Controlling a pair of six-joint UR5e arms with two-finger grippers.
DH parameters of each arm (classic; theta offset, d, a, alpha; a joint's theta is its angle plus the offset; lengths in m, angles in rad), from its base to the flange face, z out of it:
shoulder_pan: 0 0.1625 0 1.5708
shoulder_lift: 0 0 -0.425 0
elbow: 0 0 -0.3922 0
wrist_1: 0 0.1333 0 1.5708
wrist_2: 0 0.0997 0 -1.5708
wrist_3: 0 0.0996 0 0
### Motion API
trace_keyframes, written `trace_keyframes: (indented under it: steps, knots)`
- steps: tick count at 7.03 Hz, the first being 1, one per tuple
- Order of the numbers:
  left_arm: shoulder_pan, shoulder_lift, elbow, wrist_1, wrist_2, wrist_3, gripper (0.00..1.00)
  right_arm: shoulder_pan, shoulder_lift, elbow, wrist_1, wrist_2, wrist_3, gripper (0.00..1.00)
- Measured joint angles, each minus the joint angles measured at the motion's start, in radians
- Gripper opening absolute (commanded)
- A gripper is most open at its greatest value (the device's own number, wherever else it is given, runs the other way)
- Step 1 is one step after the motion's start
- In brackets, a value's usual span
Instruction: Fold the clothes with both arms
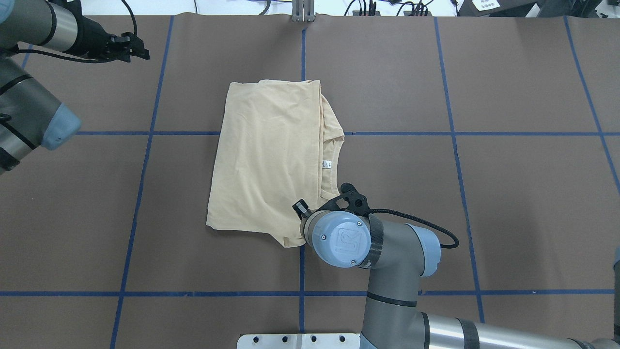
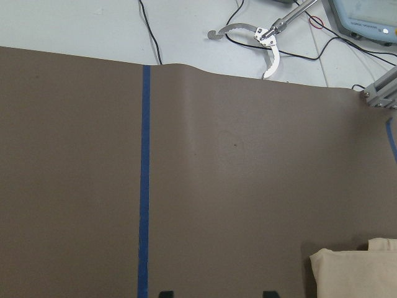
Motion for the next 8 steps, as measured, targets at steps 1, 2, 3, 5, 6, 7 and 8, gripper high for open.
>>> trace_keyframes:
  steps: [1,2,3,5,6,7,8]
  knots:
    - [0.0,0.0,-0.004,0.0,-0.001,-0.005,0.58,0.001,-0.005,0.009,0.0,0.002,-0.001,0.0]
    - [0.002,0.0,-0.011,0.0,-0.002,-0.028,0.59,0.002,-0.02,0.03,-0.001,0.003,-0.002,0.0]
    - [0.016,0.004,-0.025,-0.005,-0.003,-0.091,0.61,0.002,-0.044,0.059,-0.002,0.003,-0.003,0.0]
    - [0.118,0.067,-0.158,-0.02,0.001,-0.305,0.61,-0.003,-0.07,0.097,-0.006,0.0,-0.002,0.0]
    - [0.215,0.128,-0.278,-0.023,0.039,-0.451,0.61,-0.004,-0.078,0.109,-0.009,-0.002,-0.001,0.0]
    - [0.342,0.189,-0.377,-0.027,0.129,-0.585,0.61,-0.005,-0.098,0.127,-0.011,-0.003,0.0,0.0]
    - [0.466,0.227,-0.428,-0.029,0.229,-0.687,0.61,-0.006,-0.12,0.148,-0.012,-0.004,0.0,0.0]
